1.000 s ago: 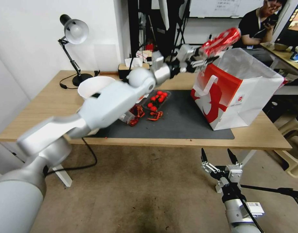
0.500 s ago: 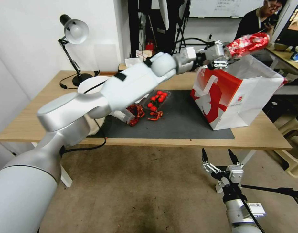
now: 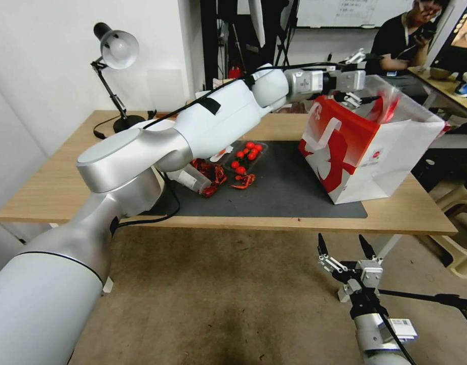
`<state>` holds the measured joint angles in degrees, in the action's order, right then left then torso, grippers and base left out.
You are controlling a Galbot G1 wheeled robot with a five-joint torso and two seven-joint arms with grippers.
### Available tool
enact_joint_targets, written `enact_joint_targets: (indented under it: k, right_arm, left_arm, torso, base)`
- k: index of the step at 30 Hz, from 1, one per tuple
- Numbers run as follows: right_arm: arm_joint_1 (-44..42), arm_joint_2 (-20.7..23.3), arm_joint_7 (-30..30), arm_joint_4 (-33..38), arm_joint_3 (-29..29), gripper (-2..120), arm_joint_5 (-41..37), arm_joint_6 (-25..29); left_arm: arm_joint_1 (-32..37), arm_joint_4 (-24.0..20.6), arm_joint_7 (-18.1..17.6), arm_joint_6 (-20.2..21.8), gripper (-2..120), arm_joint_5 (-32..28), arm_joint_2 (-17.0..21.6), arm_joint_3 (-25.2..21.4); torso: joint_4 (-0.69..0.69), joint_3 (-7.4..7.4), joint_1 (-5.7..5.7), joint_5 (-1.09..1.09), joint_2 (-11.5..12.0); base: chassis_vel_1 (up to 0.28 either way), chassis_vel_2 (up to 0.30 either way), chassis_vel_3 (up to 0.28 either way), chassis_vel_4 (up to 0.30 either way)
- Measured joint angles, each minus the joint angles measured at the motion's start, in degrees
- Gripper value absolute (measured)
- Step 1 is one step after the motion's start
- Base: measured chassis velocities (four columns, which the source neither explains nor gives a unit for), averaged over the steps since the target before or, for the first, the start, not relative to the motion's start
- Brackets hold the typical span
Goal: Pick up the trash from the table and place it into the takeout bag.
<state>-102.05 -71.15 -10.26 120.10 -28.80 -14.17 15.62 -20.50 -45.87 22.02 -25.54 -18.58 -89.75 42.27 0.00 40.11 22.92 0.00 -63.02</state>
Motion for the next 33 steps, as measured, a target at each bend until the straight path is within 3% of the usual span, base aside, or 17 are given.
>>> enact_joint_targets:
  k: [4,7,8,10,11,14,15,18,19,22,23,25,27,29,33]
  right_arm:
    - [0.1,0.0,0.0,0.0,0.2,100,0.1,0.0]
    - [0.3,-0.2,0.0,0.1,0.7,100,0.3,-0.2]
    - [0.3,-0.2,0.0,0.1,0.7,100,0.3,-0.2]
    - [0.4,-0.2,0.0,0.1,0.8,100,0.4,-0.4]
    - [0.4,-0.2,0.0,0.1,0.8,100,0.4,-0.4]
    - [0.2,-0.1,0.0,0.3,0.5,100,0.4,-0.5]
    - [0.2,-0.1,0.0,0.3,0.5,100,0.4,-0.5]
    - [-0.1,-0.1,-0.1,0.3,0.3,100,0.4,-0.5]
    - [-0.1,-0.1,-0.1,0.3,0.3,100,0.4,-0.5]
    - [-0.2,-0.1,-0.1,0.3,0.4,100,0.5,-0.4]
    - [-0.2,-0.1,-0.1,0.3,0.4,100,0.5,-0.4]
    - [-0.3,-0.1,-0.1,0.3,0.5,100,0.7,-0.4]
    - [-0.3,-0.1,-0.1,0.3,0.5,100,0.7,-0.4]
    - [-0.6,-0.2,-0.1,0.3,0.5,100,0.9,-0.2]
    - [-0.9,-0.2,-0.1,0.3,0.6,100,1.0,-0.1]
  left_arm:
    - [0.3,-0.9,-1.4,1.3,100,-0.6,1.1,-0.1]
    - [1.4,-3.3,-6.7,5.9,100,-4.5,4.5,-0.2]
    - [1.4,-3.3,-6.7,5.9,100,-4.5,4.5,-0.2]
    - [3.0,-7.2,-12.0,11.9,100,-9.5,7.5,-0.2]
    - [3.0,-7.2,-12.0,11.9,100,-9.5,7.5,-0.2]
    - [6.2,-14.1,-21.4,21.4,100,-15.6,11.6,-0.9]
    - [6.2,-14.1,-21.4,21.4,100,-15.6,11.6,-0.9]
    - [10.4,-21.0,-30.5,27.3,100,-18.9,14.6,-2.6]
    - [10.4,-21.0,-30.5,27.3,100,-18.9,14.6,-2.6]
    - [15.0,-28.5,-41.5,31.9,100,-24.1,16.9,-5.0]
    - [15.0,-28.5,-41.5,31.9,100,-24.1,16.9,-5.0]
    - [17.6,-34.0,-44.9,33.0,100,-27.2,18.7,-6.2]
    - [18.1,-35.0,-45.4,33.2,100,-27.6,19.0,-6.4]
    - [21.5,-41.2,-50.8,36.2,100,-29.1,20.9,-8.3]
    - [25.4,-45.8,-55.9,38.7,100,-27.6,23.3,-10.7]
  torso:
    - [0.00,0.00,0.00,0.00,0.0]
    - [0.00,0.00,0.00,-0.01,0.0]
    - [0.00,0.00,0.00,-0.01,0.0]
    - [0.00,0.00,0.00,-0.01,0.0]
    - [0.00,0.00,0.00,-0.01,0.0]
    - [0.02,0.00,0.00,-0.02,0.0]
    - [0.02,0.00,0.00,-0.02,0.0]
    - [-0.01,0.00,0.00,-0.01,0.0]
    - [-0.01,0.00,0.00,-0.01,0.0]
    - [-0.01,-0.01,-0.01,0.00,0.0]
    - [-0.01,-0.01,-0.01,0.00,0.0]
    - [0.00,0.00,0.00,-0.01,0.0]
    - [0.00,0.00,0.00,-0.01,0.0]
    - [-0.01,-0.01,0.00,0.00,0.0]
    - [0.00,-0.01,0.00,-0.01,0.0]
  base:
    - [0.000,0.000,0.000,0.000]
    - [0.000,0.000,0.000,0.000]
    - [0.000,0.000,0.000,0.000]
    - [0.000,0.000,0.000,0.000]
    - [0.000,0.000,0.000,0.000]
    - [0.000,0.000,0.000,0.000]
    - [0.000,0.000,0.000,0.000]
    - [0.000,0.000,0.000,0.000]
    - [0.000,0.000,0.000,0.000]
    - [0.000,0.000,0.000,0.000]
    - [0.000,0.000,0.000,0.000]
    - [0.000,0.000,0.000,0.000]
    - [0.000,0.000,0.000,0.000]
    - [0.000,0.000,0.000,0.000]
    - [0.000,0.000,0.000,0.000]
